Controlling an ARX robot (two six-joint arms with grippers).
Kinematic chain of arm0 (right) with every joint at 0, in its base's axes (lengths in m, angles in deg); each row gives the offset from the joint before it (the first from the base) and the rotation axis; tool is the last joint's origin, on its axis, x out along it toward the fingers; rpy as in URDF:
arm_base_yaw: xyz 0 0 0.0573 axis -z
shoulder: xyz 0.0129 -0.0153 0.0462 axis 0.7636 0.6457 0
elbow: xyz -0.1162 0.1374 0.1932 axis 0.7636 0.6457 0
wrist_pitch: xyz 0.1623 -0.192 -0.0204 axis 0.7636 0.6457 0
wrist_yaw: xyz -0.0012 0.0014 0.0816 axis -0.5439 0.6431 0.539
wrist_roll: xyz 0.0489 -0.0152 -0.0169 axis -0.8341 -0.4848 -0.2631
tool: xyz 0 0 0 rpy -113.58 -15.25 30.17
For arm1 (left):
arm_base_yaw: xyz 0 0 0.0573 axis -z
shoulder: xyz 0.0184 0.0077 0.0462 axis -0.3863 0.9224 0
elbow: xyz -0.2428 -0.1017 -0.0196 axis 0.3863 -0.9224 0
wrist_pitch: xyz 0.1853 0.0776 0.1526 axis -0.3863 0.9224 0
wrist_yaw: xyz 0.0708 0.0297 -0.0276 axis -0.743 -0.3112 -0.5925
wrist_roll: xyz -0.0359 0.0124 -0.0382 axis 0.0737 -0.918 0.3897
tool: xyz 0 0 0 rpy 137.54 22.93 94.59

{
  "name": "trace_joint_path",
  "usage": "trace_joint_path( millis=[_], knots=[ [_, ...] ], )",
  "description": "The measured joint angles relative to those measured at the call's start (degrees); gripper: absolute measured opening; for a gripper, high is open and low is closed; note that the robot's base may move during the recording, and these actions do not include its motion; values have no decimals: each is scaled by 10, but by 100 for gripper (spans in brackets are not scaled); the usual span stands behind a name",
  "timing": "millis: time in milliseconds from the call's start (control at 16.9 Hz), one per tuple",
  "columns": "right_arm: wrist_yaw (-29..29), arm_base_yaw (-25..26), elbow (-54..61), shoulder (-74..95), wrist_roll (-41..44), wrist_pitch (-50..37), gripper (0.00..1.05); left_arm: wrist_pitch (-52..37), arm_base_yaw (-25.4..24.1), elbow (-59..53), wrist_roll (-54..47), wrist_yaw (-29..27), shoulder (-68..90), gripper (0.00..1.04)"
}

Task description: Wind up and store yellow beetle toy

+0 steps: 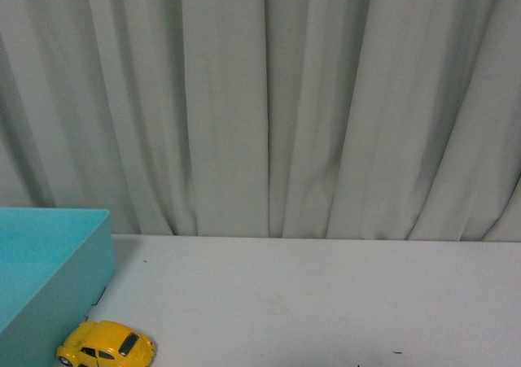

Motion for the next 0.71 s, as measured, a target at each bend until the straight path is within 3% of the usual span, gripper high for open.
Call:
trace_joint_path(
  millis=[118, 296, 473, 710],
  knots=[
    [0, 0, -1, -101, 0, 94, 2, 0, 0, 0, 0, 0, 0, 98],
    [0, 0, 0, -102, 0, 104, 2, 0, 0, 0, 0, 0, 0, 98],
    [0, 0, 0, -102, 0, 104, 32, 0, 0, 0, 0, 0, 0, 98],
    [0, 0, 0, -102, 0, 104, 48, 0, 0, 0, 0, 0, 0, 98]
  ],
)
